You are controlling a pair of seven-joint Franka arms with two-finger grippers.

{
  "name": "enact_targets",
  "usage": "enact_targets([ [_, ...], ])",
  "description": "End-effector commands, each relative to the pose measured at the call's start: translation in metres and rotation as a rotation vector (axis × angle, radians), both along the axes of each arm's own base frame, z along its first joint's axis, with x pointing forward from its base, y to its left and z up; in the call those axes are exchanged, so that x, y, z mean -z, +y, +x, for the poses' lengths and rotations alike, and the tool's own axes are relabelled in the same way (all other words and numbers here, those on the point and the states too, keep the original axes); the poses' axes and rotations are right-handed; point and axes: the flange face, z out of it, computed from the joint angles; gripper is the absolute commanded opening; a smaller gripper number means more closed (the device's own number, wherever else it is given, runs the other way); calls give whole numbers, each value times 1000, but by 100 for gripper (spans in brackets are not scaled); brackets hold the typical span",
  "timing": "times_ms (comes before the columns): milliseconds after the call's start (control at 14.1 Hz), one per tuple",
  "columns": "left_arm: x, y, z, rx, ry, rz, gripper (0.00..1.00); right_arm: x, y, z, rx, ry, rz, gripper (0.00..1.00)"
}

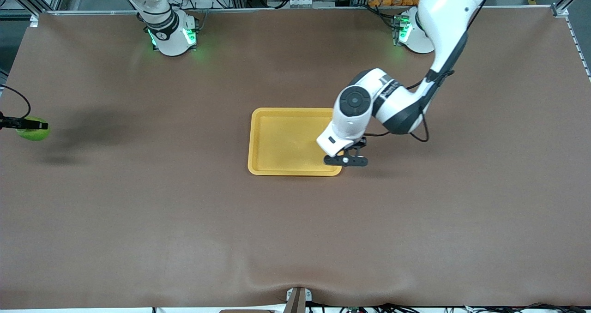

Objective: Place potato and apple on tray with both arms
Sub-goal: 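Carry the potato to the tray while the right gripper grasps the apple, then open the left gripper over the tray while the right gripper lifts the apple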

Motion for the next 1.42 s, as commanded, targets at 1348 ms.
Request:
enact_targets([
  [1348,62,-40,-19,-93,-2,102,38,-148,165,67,-249,120,22,0],
])
